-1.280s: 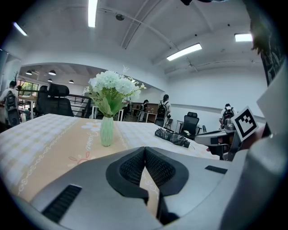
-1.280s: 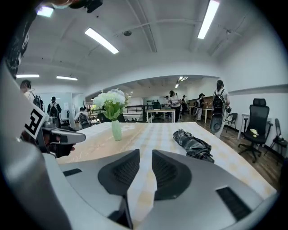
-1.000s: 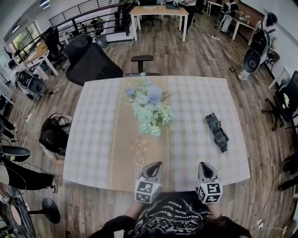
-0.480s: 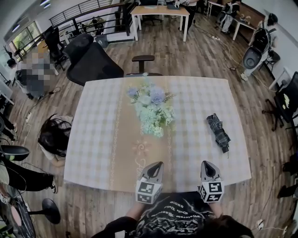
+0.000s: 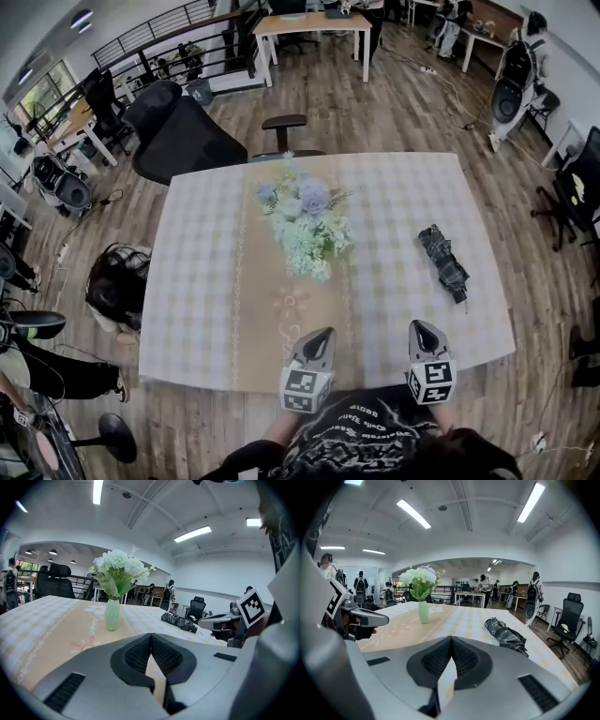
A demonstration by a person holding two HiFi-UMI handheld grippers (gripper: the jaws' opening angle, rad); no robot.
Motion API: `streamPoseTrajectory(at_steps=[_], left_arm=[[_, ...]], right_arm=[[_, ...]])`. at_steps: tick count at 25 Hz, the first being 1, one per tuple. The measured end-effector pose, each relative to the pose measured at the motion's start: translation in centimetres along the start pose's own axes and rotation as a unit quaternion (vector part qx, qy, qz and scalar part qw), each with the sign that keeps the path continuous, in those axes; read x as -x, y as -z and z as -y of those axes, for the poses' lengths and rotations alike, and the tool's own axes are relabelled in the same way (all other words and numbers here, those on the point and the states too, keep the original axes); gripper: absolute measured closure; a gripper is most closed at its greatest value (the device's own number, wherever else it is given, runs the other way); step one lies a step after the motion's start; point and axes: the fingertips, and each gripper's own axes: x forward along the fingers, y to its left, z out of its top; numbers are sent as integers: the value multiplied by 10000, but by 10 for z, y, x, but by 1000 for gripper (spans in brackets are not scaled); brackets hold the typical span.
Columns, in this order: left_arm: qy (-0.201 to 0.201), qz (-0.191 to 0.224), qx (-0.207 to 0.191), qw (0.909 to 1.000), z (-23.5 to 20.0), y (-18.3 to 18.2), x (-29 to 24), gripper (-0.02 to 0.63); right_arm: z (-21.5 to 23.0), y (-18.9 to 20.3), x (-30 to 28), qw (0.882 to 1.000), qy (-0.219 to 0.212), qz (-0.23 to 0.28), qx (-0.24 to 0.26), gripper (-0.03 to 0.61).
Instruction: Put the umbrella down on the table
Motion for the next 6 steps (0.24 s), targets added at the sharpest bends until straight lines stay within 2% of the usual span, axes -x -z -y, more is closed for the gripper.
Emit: streamPoseTrajectory(at_steps=[6], left_arm=[[-24, -18, -1, 10000, -3, 2, -1, 594]], right_arm=[[-2, 1, -4, 10000, -64, -5, 22, 571]])
